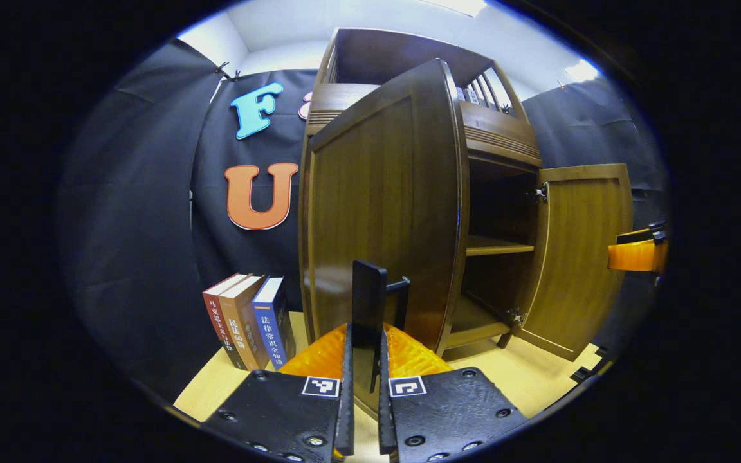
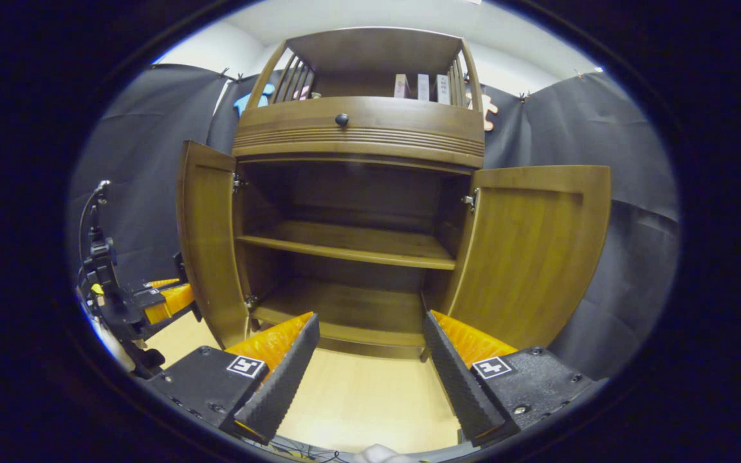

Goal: Open the right door of the double-door shoe cabinet with the right hand, and open the left door with the left hand.

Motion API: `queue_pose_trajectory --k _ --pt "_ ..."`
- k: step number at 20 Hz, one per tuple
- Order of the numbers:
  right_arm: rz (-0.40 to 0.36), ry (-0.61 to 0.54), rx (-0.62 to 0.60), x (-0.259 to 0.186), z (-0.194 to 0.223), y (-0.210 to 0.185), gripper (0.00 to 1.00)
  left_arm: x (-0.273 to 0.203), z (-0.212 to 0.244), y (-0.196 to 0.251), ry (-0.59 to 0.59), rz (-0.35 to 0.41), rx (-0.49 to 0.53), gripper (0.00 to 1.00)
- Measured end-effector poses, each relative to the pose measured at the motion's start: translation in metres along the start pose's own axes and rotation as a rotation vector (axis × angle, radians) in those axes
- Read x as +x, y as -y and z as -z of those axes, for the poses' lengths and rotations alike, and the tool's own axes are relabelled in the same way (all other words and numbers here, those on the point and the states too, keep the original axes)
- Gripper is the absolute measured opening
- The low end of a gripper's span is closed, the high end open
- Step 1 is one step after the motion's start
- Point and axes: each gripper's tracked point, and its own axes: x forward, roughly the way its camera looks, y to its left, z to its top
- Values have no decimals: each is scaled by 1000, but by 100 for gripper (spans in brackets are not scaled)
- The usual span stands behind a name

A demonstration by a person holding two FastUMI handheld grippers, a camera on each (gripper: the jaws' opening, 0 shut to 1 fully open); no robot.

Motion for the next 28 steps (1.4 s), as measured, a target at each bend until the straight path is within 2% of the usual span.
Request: queue_pose_trajectory --k 2,3,5,9,15,16,17,23,28 --pt "-14 1 -5 0 0 -4 100 -4 0 -12 9 -30 4 0" --pt "-21 0 -8 0 0 -6 100 -4 1 -20 12 -55 6 4" --pt "-33 -6 -14 1 2 -10 100 -11 0 -34 15 -72 -6 0" --pt "-57 -20 -17 4 7 -16 100 -16 -1 -50 26 -58 -32 0" --pt "-83 -24 -25 4 6 -25 100 -17 0 -69 27 -34 -2 0" --pt "-87 -24 -27 4 6 -26 100 -17 0 -72 29 -27 3 10" --pt "-89 -26 -29 3 7 -27 100 -18 -1 -74 30 -17 7 0" --pt "-95 -33 -36 4 8 -27 100 -16 -1 -108 26 -4 27 0" --pt "-97 -49 -39 7 12 -28 100 -13 -1 -121 22 61 38 0"
